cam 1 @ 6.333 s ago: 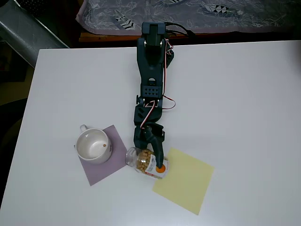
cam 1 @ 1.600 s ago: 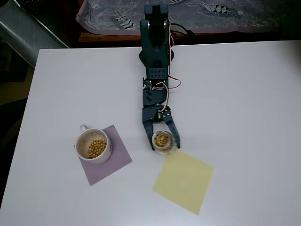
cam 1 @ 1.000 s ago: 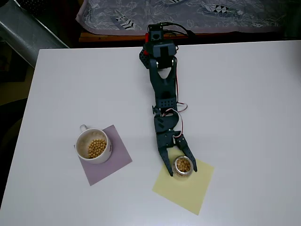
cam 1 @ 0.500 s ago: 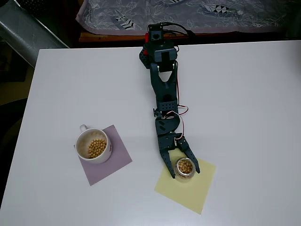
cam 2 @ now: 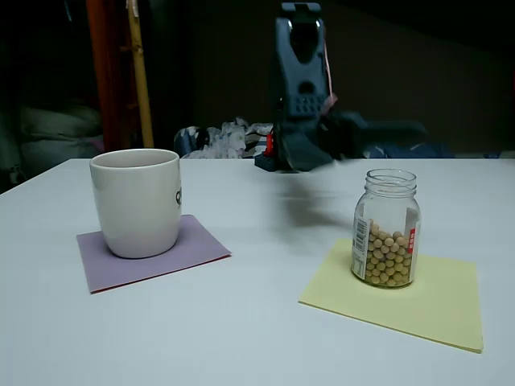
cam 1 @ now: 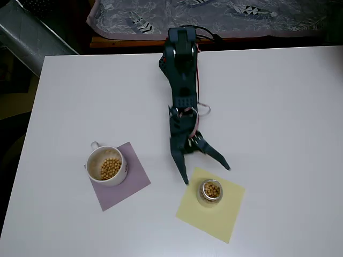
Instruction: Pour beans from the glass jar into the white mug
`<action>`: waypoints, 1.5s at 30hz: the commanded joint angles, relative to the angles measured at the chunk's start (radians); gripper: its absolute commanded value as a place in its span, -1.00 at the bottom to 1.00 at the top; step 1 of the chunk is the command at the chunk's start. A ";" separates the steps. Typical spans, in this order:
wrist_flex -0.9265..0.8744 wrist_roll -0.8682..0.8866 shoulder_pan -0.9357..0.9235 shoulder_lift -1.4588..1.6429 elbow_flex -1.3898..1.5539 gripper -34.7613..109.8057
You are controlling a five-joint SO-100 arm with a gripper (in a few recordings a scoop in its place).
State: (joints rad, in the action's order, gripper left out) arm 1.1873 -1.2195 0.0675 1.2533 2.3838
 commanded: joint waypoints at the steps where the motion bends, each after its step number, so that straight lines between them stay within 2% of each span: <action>1: 0.021 0.061 -0.006 0.282 0.241 -0.10; 4: 0.021 0.166 -0.023 0.477 0.443 -0.24; 9: 0.018 0.379 -0.081 0.790 0.738 -0.24; 10: -0.009 0.419 -0.101 0.827 0.761 -0.20; 12: -0.037 0.488 -0.169 0.842 0.759 0.01; 15: -0.075 0.607 -0.238 0.871 0.759 0.11; 19: -0.380 0.741 -0.270 1.040 0.759 0.06; 26: -1.249 0.868 -0.222 1.756 0.775 -0.30; 30: -1.605 0.910 -0.201 2.042 0.775 -0.40; 32: -1.692 0.939 -0.199 2.095 0.775 -0.45; 45: -1.971 1.161 -0.183 2.095 0.776 -0.52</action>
State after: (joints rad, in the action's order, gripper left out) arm -0.7302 -0.0767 -0.1104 3.3103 3.1493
